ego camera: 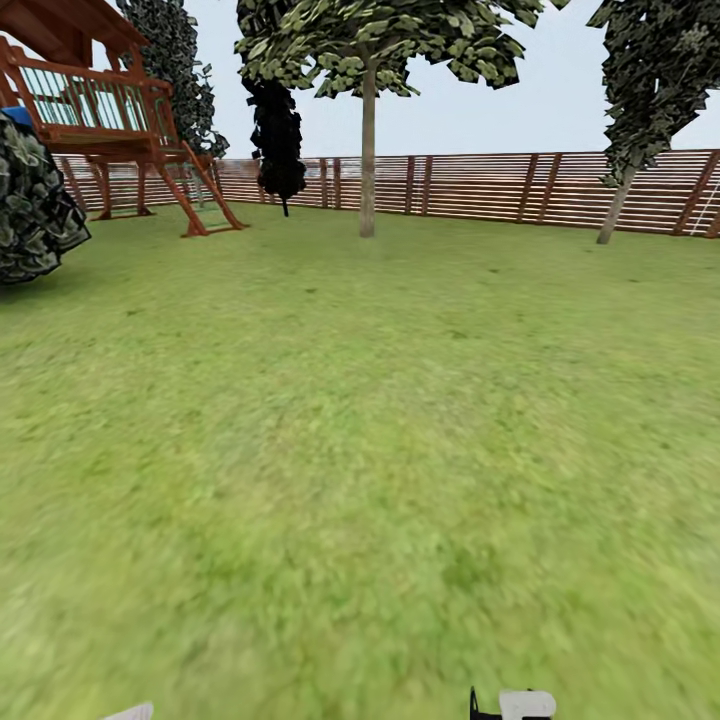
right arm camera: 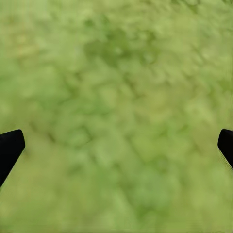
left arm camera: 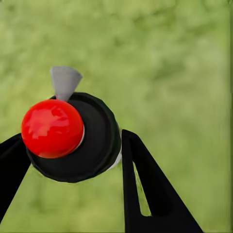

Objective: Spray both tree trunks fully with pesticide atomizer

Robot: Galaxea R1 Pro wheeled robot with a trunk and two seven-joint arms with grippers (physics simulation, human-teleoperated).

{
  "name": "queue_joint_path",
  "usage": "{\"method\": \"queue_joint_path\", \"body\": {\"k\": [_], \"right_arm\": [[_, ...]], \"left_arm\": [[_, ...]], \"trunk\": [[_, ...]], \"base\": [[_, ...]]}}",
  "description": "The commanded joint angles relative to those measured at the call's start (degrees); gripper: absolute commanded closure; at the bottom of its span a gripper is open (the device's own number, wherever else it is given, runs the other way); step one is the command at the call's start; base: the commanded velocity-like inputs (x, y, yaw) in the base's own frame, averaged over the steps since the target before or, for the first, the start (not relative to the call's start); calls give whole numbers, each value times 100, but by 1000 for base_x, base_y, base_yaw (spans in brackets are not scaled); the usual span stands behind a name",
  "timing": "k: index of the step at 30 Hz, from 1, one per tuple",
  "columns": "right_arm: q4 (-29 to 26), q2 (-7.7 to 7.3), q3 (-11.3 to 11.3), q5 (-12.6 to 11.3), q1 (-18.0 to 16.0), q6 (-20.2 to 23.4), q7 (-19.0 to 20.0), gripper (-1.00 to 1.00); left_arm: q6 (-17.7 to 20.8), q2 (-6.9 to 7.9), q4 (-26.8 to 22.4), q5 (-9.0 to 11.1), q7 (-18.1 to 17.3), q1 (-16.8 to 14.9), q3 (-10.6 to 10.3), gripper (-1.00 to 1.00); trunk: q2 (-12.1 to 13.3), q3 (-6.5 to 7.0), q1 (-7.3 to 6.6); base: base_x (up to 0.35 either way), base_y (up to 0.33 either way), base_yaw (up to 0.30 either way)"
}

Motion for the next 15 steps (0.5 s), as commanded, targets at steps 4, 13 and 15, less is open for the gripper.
{"method": "queue_joint_path", "body": {"k": [4, 13, 15], "right_arm": [[5, 1, 43, 16, -3, 2, -57, -100], [5, 2, 43, 16, -4, 2, -57, -100], [5, 3, 43, 16, -4, 2, -57, -100]], "left_arm": [[-18, 0, 5, 33, -8, -2, 3, 100], [-14, 0, 5, 33, -8, -4, 0, 100], [-13, 0, 5, 33, -8, -3, -1, 100]], "trunk": [[-2, -5, 3], [-2, -5, 3], [-2, -5, 3]], "base": [[339, 0, 0], [339, 0, 0], [339, 0, 0]]}}
